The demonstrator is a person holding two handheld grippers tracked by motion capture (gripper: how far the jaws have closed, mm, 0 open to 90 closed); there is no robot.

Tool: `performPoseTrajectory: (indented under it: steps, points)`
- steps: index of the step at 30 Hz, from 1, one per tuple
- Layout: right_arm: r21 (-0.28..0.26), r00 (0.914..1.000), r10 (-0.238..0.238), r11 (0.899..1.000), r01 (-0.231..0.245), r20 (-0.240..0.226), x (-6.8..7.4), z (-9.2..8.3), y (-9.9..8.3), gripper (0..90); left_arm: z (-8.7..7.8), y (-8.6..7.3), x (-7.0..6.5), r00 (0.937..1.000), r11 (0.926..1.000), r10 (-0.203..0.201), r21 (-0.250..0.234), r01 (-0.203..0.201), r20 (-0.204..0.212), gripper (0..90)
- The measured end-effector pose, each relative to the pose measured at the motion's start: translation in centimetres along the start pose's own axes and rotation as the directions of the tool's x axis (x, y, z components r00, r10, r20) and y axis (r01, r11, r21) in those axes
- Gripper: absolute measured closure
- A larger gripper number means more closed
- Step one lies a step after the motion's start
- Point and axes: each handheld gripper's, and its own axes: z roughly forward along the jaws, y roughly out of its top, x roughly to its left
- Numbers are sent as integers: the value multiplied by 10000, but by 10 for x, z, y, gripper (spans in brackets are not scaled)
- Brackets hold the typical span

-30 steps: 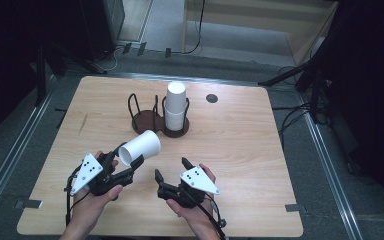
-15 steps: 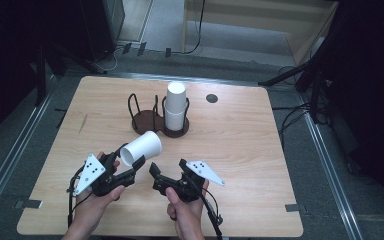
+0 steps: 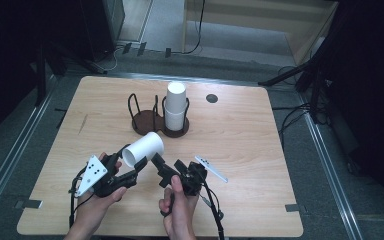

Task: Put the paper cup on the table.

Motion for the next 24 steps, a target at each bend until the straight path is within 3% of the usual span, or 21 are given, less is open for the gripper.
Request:
performPoseTrajectory:
  steps: [6,10,13,14,17,19,24]
  points:
    - [137,9918,1267,9919,-1265,-191,0,3,0,0,1,-1,-2,10000,10000,31,5,-31,54,340]
    - [233,9791,2021,9792,-2016,-224,-2,6,1,0,1,-1,-4,9999,9999,144,25,-144,81,340]
    - [376,9646,2628,9644,-2618,-244,-3,8,1,0,2,-1,-5,9998,9999,162,-40,-161,116,340]
    - [376,9646,2628,9644,-2618,-244,-3,8,1,0,2,-1,-5,9998,9999,162,-40,-161,116,340]
    - [566,9477,3183,9469,-3166,-247,-4,11,1,0,2,-1,-5,9998,9998,182,-41,-182,125,340]
    - [620,9318,3621,9309,-3600,-262,-5,13,1,0,2,-2,-6,9996,9997,233,-4,-233,160,340]
    - [760,9051,4239,9041,-4206,-342,-6,18,1,0,3,-2,-9,9991,9993,371,12,-371,209,340]
